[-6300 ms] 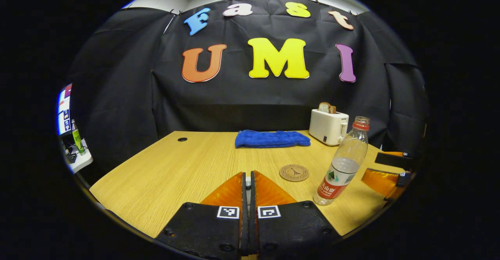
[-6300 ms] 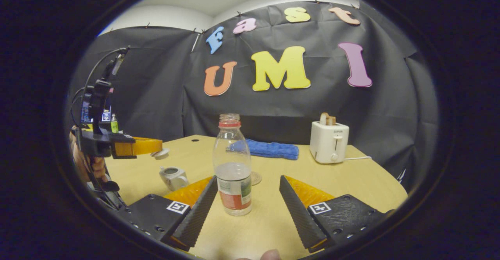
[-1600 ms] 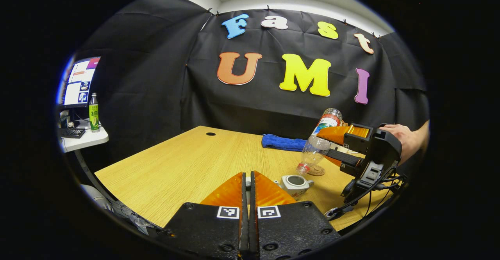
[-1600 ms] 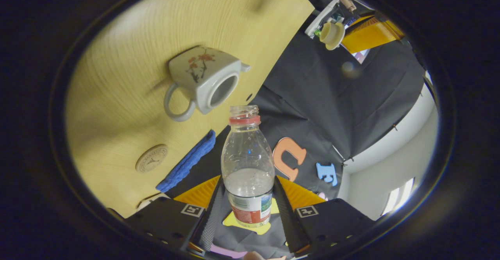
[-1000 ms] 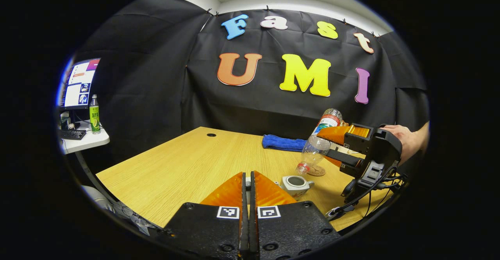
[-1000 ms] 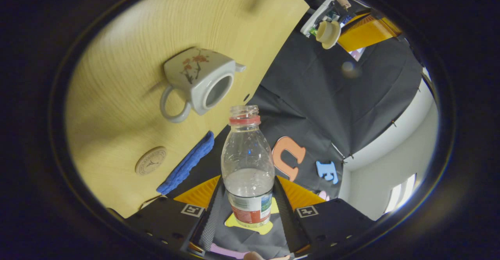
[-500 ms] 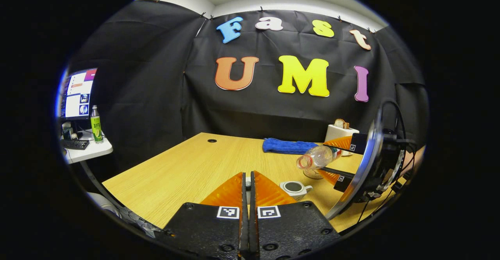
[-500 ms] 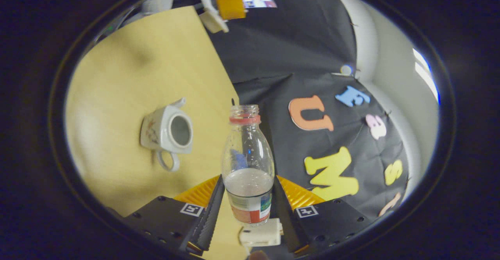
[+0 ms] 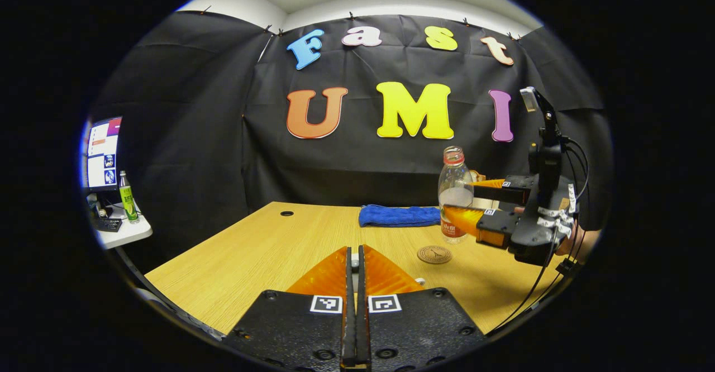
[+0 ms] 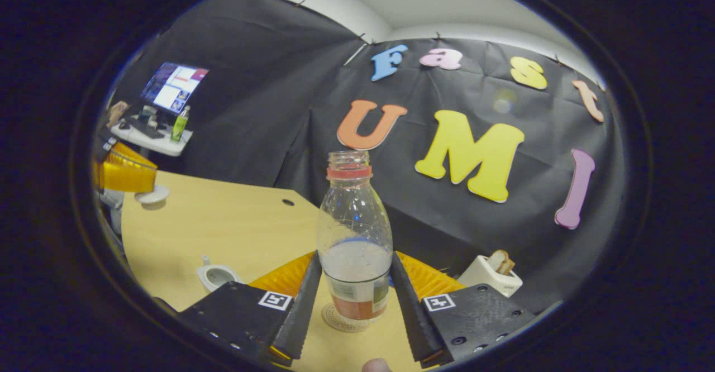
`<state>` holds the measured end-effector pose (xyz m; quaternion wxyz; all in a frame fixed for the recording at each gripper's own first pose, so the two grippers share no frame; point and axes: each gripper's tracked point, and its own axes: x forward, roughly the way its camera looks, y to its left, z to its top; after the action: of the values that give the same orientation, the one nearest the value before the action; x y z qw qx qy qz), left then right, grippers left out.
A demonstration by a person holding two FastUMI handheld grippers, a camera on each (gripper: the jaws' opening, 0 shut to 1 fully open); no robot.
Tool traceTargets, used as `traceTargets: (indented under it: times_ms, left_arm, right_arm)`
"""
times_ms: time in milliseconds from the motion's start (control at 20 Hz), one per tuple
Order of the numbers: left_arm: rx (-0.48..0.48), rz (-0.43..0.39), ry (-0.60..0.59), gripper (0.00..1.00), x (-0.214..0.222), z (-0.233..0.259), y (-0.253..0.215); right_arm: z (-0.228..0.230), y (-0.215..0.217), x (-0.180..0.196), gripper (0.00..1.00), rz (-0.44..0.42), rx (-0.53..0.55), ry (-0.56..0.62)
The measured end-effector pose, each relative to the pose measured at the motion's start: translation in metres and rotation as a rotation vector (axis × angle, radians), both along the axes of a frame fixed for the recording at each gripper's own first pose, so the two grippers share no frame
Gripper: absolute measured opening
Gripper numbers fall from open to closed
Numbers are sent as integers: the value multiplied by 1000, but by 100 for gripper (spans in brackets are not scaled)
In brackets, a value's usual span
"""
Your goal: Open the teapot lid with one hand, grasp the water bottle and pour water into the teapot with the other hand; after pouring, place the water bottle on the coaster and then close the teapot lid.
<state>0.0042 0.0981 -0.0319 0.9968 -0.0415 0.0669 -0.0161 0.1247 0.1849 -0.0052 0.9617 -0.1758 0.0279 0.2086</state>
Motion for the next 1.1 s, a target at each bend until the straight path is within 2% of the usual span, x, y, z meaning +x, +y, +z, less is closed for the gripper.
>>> traceTargets:
  times_ms: [200,400,600,850,1100]
  left_arm:
    - [1,-4,-5,3,1,1,-5]
    - [4,-4,-18,3,1,2,-7]
    - [10,3,-12,3,2,0,-5]
    - [10,8,-7,3,5,-3,-1]
    - [17,4,2,3,7,-7,-3]
  right_arm:
    - [-13,-12,19,70,-2,131,52]
    - [-45,-14,46,70,-4,210,159]
    - [-60,-29,73,70,-65,325,257]
    - [-81,-29,80,70,-75,312,307]
    - [-88,-28,85,70,-79,290,306]
